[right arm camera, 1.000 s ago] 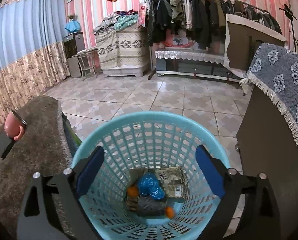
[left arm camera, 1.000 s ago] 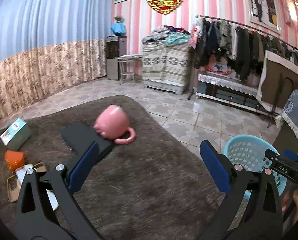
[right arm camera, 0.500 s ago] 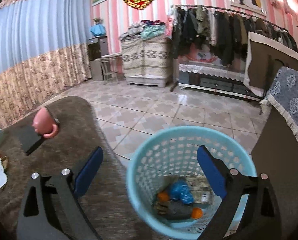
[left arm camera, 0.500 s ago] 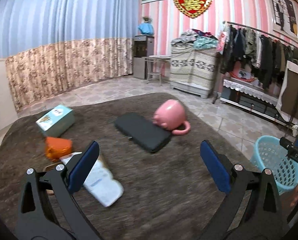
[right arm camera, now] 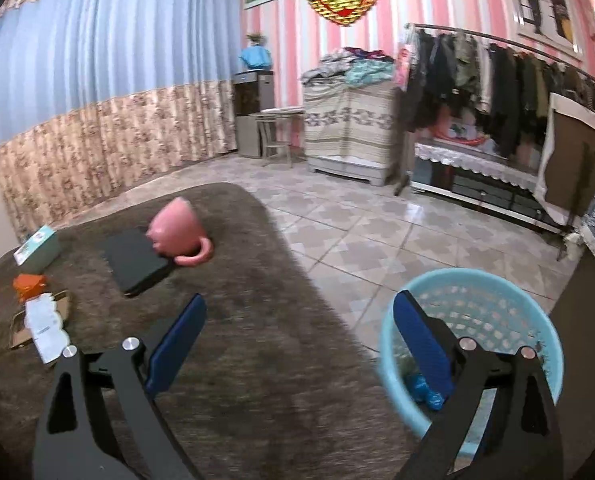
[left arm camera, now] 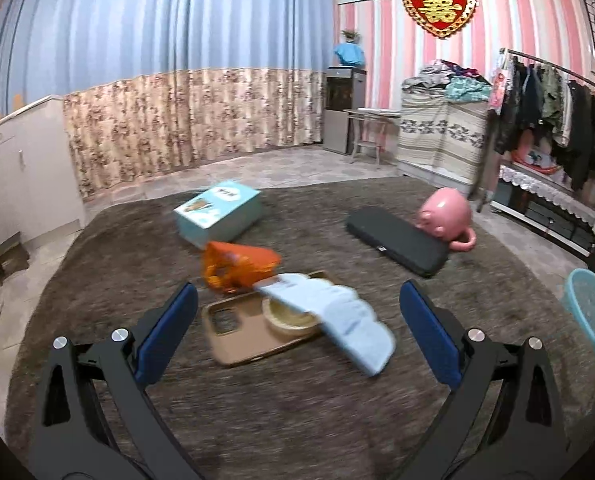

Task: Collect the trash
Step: 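Move both tools back over the rug toward the remaining items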

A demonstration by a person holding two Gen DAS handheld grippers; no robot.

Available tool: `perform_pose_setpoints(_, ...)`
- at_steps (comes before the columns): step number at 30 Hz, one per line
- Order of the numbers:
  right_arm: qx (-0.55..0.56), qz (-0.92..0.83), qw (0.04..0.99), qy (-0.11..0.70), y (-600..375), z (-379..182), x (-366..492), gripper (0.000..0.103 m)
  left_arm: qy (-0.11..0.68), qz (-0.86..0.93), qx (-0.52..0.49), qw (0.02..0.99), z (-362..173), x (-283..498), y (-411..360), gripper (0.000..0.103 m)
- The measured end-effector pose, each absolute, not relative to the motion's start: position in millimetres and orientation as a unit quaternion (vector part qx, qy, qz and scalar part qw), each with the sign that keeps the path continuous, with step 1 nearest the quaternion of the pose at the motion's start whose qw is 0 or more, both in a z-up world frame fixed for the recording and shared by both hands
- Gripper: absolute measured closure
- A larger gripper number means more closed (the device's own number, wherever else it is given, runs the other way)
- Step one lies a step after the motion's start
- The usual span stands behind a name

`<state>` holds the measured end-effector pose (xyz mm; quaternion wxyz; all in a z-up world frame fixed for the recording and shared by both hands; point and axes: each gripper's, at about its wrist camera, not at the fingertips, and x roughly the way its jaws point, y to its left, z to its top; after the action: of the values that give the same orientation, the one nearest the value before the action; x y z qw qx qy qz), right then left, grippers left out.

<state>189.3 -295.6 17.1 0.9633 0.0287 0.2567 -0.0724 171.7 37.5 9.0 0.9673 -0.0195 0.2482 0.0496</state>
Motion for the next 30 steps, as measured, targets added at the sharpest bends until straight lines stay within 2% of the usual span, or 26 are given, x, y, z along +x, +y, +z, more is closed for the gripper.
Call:
perform_pose_setpoints(17,-0.006,-0.016,0.967,0.255,-243,16,188,0.007,0.264,0.100,-0.038,0.959,-14,156,100,0.006)
perform_pose_setpoints(30,0.000,0.099,0.946,0.309,-177,-15,217,0.007,0.287,0.115,-0.054,0.949,-35,153,134,0.006)
